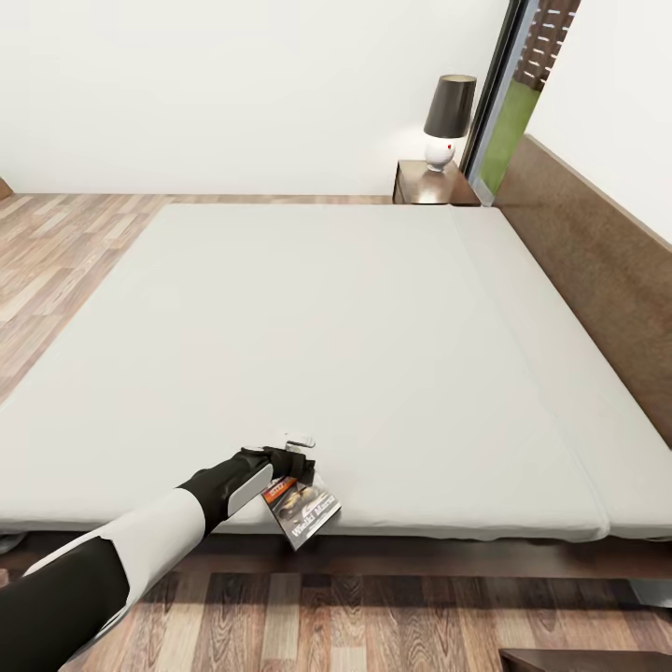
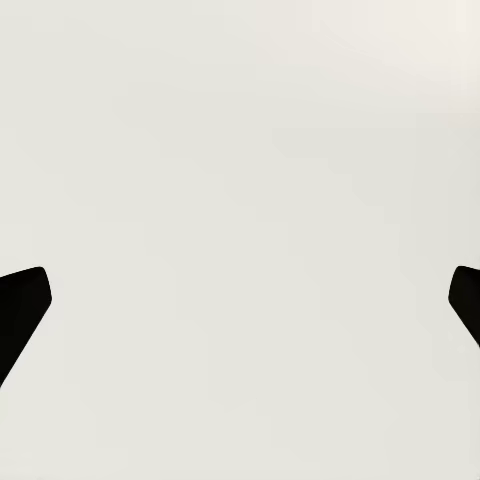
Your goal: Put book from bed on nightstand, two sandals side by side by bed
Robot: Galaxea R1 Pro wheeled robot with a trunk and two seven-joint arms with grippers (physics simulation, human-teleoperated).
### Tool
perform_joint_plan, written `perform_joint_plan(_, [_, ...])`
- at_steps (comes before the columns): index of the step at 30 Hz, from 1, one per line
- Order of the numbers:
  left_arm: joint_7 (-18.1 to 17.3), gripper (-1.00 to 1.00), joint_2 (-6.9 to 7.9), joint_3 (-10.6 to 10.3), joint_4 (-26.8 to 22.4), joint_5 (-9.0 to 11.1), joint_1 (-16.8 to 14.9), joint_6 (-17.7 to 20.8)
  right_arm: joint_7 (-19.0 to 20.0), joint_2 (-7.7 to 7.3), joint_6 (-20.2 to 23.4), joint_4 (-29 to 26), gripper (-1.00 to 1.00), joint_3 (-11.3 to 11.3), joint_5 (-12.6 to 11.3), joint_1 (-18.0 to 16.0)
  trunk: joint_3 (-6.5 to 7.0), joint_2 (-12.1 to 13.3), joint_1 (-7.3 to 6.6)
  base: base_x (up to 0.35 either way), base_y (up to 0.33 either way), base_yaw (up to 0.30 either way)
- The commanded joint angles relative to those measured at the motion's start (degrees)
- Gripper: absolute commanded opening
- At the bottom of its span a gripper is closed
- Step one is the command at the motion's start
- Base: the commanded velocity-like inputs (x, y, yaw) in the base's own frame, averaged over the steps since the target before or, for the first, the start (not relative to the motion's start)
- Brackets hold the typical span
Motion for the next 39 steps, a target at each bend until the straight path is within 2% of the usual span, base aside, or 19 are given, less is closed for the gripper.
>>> perform_joint_plan(1, [0.5,1.0,0.05,-0.3,0.0,1.7,1.0,0.4,-0.2,-0.01,0.1,0.1,1.0,-0.5,0.5,0.0,-0.03,0.0,0.01,-0.003,0.0,0.0])
perform_joint_plan(39, [0.5,1.0,0.05,-0.3,0.0,1.7,1.0,0.4,-0.2,0.02,0.1,0.1,1.0,-0.5,0.6,0.0,-0.03,0.0,0.01,-0.007,0.0,0.0])
